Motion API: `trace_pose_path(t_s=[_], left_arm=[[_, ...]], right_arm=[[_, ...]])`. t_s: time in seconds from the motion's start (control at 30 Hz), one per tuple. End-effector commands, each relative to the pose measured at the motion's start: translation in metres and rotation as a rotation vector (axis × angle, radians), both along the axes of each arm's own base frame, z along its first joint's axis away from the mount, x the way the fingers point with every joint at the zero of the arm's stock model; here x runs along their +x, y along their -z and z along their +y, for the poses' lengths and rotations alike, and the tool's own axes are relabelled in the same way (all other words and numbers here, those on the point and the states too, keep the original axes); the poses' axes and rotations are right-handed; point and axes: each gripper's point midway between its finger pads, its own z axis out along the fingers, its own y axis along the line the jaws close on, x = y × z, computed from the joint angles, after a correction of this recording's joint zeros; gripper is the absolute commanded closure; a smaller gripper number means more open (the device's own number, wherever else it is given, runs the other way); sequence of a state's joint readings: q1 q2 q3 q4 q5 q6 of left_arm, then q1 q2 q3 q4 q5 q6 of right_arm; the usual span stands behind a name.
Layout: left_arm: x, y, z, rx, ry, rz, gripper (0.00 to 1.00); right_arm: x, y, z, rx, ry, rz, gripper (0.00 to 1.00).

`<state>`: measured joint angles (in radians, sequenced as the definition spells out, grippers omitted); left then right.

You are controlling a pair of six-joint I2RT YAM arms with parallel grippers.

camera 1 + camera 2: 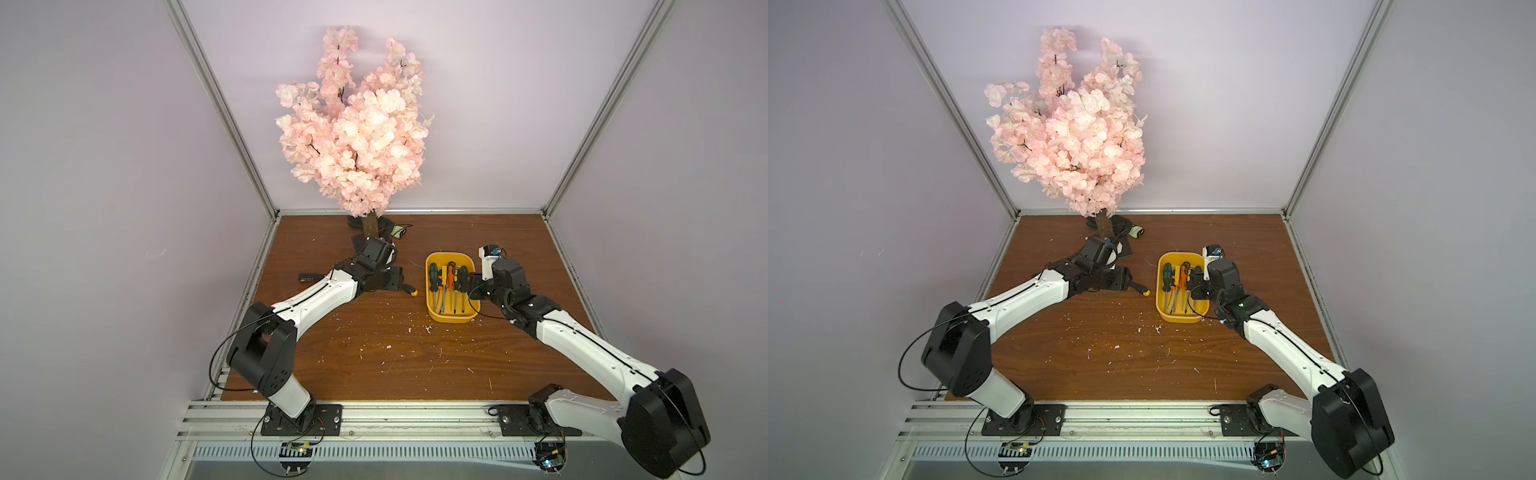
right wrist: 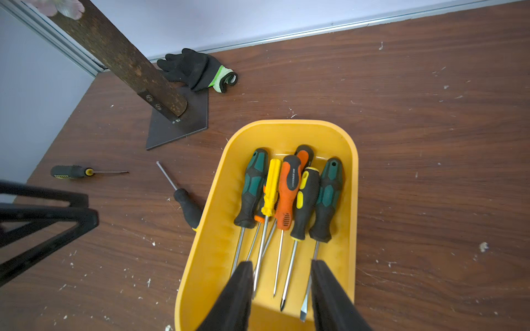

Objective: Put the screwdriver on the desktop into the storage box
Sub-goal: Pick up the screwdriver from the center of the board.

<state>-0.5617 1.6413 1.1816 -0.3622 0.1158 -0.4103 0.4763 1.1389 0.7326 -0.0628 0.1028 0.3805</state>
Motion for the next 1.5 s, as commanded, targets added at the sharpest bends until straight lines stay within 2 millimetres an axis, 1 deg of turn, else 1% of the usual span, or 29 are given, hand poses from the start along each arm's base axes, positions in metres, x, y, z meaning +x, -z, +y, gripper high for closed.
trace_pose_path(t_s=[0.0,0.1,0.23,0.3,0.47,0.57,0.8,0.9,1.0,1.1,1.33,1.4,1.47], left_arm=[[0.001,0.004,-0.003,0.071,0.147,-0.019,0.32],[0.01,0.004,-0.004,0.132,0.216,-0.078,0.32],[0.018,0.008,-0.005,0.214,0.319,-0.147,0.32],[0.018,0.01,-0.009,0.239,0.389,-0.157,0.32],[0.017,0.024,-0.007,0.331,0.531,-0.193,0.34],[0.022,0.029,-0.006,0.374,0.565,-0.214,0.34],[0.025,0.049,-0.016,0.417,0.706,-0.191,0.36],[0.03,0.059,-0.014,0.449,0.725,-0.186,0.37],[0.031,0.071,-0.013,0.476,0.757,-0.163,0.39],[0.031,0.08,-0.014,0.491,0.794,-0.146,0.43],[0.03,0.09,-0.021,0.479,0.874,-0.135,0.45],[0.028,0.095,-0.022,0.477,0.899,-0.112,0.47],[0.034,0.093,-0.027,0.479,0.908,-0.119,0.48]], right_arm=[[-0.006,-0.013,-0.012,-0.041,0.015,-0.058,0.6],[-0.011,-0.016,-0.018,-0.053,0.02,-0.077,0.6],[-0.016,-0.019,-0.022,-0.056,0.024,-0.096,0.6],[-0.017,-0.02,-0.023,-0.056,0.025,-0.102,0.6],[-0.019,-0.022,-0.026,-0.061,0.031,-0.114,0.6],[-0.02,-0.023,-0.027,-0.062,0.035,-0.119,0.6],[-0.022,-0.025,-0.032,-0.061,0.052,-0.131,0.61],[-0.023,-0.027,-0.034,-0.063,0.059,-0.135,0.61],[-0.025,-0.027,-0.037,-0.068,0.066,-0.136,0.61],[-0.027,-0.027,-0.039,-0.071,0.074,-0.136,0.61],[-0.028,-0.027,-0.042,-0.078,0.084,-0.131,0.61],[-0.028,-0.028,-0.044,-0.082,0.088,-0.131,0.61],[-0.029,-0.029,-0.045,-0.088,0.092,-0.132,0.61]])
